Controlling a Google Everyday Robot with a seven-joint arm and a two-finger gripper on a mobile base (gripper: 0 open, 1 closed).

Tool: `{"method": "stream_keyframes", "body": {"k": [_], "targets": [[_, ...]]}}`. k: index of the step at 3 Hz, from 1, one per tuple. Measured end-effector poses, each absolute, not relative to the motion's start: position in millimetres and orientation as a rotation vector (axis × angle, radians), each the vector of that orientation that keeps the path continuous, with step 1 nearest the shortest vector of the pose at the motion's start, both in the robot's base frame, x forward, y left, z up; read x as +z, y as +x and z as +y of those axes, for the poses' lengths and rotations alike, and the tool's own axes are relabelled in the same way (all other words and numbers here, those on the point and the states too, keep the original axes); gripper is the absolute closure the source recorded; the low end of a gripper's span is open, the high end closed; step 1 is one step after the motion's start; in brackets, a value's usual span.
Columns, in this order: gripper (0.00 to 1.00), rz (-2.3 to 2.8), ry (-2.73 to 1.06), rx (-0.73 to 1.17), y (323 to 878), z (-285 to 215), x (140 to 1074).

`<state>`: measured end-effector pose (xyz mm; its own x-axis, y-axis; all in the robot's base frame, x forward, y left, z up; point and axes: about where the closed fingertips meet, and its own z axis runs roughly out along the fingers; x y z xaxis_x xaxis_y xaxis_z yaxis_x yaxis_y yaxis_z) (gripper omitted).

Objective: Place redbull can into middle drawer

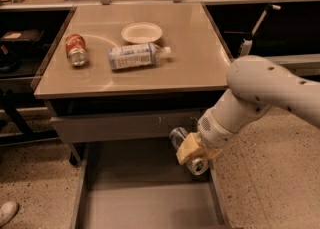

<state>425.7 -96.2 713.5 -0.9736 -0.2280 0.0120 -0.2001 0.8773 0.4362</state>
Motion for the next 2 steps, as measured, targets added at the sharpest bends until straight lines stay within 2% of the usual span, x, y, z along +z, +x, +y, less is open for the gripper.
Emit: {"method": "stream_keyframes", "body": {"k": [1,2], "targets": [[1.00,-2.893,0.318,-0.792,414.5,-64.0,665.2],[1.00,-2.893,0.317,-0.792,414.4,-64.0,665.0]]}}
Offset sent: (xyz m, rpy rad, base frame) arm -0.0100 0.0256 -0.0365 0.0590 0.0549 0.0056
